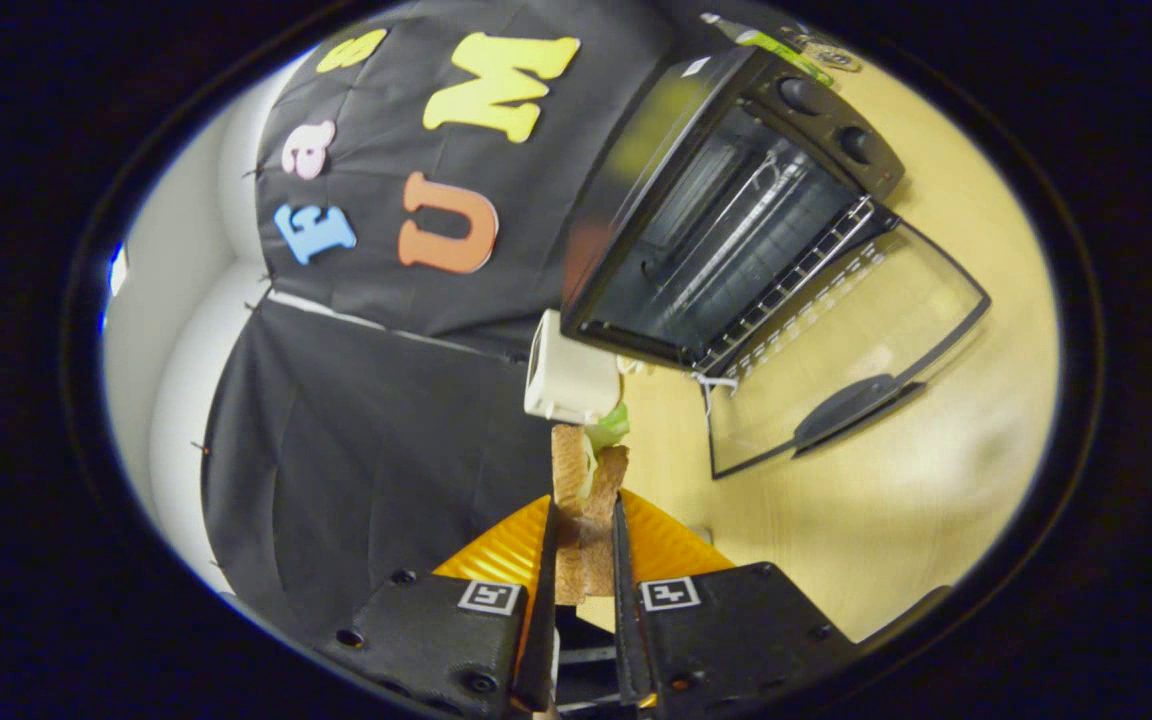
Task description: Open the toaster oven, put the food inside, and close the toaster oven door.
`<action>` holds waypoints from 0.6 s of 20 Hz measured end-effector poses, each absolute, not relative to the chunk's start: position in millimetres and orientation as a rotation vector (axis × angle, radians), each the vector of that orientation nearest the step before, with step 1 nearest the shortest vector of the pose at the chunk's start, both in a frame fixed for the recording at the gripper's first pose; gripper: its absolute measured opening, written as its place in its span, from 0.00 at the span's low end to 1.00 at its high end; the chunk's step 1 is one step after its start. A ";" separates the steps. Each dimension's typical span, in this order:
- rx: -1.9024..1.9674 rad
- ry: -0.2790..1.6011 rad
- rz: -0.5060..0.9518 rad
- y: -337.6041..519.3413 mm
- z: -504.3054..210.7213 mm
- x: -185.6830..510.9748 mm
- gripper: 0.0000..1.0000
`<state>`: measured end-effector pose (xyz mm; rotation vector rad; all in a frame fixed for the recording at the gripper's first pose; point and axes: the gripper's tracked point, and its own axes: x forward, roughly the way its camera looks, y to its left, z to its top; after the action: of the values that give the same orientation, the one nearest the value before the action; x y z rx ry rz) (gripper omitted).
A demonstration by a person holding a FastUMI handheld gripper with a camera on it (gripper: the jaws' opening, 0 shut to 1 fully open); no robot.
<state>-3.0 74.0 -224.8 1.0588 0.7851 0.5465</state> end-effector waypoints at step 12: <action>1.221 0.470 0.366 38.2 -251.2 98.3 0.30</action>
<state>98.3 38.2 -251.2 1.2209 0.4697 0.3660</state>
